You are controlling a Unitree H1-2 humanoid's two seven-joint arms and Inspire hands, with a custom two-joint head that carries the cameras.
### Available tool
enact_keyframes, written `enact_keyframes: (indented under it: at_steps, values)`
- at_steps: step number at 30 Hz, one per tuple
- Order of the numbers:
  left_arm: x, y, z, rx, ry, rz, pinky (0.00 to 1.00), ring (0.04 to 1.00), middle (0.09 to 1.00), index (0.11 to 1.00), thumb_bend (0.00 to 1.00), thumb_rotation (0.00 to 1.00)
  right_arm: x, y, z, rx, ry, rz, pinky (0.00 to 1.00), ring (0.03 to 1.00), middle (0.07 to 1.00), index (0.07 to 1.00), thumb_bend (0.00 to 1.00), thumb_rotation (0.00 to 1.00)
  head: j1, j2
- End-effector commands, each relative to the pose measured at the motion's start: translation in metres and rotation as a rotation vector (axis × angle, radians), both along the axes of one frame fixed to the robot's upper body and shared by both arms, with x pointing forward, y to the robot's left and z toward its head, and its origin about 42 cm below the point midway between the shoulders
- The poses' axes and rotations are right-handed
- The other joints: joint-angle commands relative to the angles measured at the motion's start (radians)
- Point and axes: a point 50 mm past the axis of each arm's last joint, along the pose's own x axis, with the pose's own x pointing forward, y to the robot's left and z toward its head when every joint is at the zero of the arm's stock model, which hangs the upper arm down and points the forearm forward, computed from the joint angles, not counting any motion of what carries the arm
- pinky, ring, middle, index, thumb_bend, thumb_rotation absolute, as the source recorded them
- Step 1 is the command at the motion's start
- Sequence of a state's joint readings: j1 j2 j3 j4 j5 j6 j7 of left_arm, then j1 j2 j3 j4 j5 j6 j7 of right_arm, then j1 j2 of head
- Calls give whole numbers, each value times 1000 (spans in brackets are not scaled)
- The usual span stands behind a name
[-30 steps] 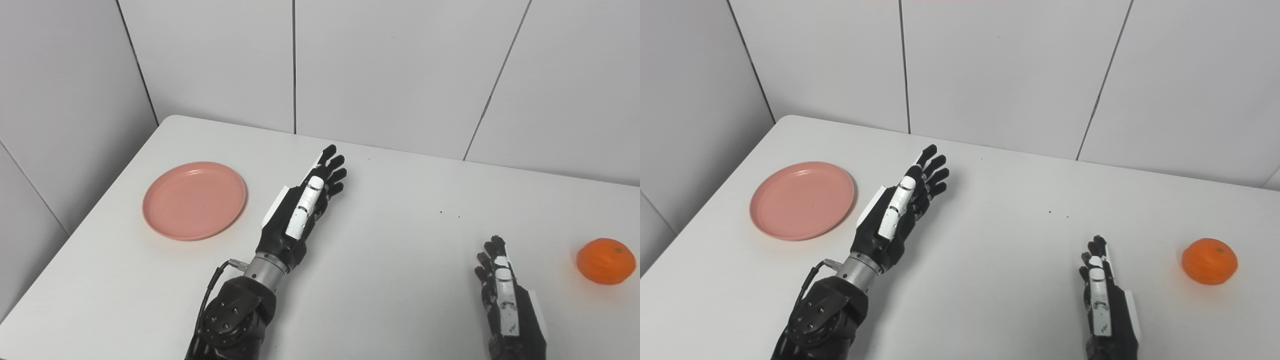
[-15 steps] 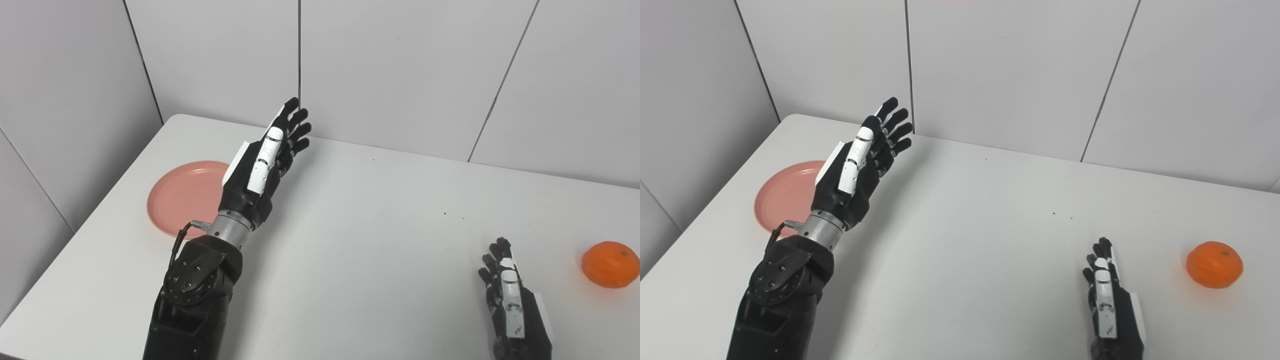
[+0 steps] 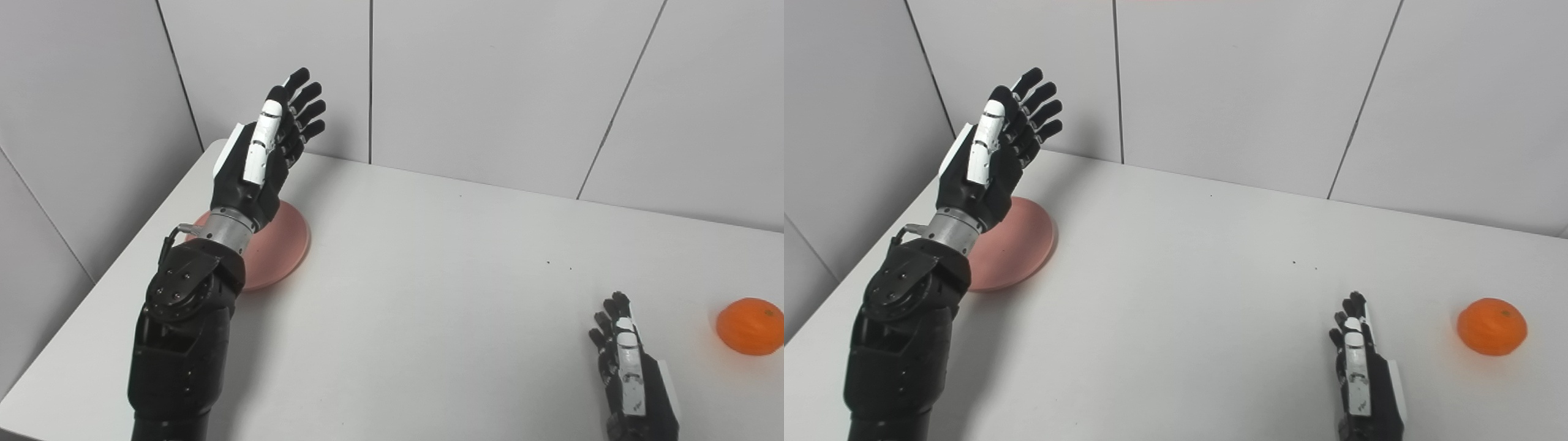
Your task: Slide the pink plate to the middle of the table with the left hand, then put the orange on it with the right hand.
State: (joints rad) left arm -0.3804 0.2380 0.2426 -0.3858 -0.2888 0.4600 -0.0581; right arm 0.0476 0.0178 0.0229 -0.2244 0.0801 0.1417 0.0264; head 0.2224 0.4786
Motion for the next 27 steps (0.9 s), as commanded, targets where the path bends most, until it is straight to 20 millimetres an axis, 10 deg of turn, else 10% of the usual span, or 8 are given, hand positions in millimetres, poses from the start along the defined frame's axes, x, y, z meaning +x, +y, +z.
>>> enact_keyframes:
  at_steps: [1, 27]
  values:
    - [5, 11, 24, 12, -61, 41, 913, 927, 937, 919, 393, 998, 4, -1, 5, 1, -43, 6, 1000, 989, 1000, 1000, 182, 1000, 1, 0]
    - [21, 103, -12, -135, 30, 199, 903, 902, 902, 885, 391, 1000, 1, -5, -1, 3, -49, 12, 1000, 1000, 1000, 1000, 166, 1000, 30, -33]
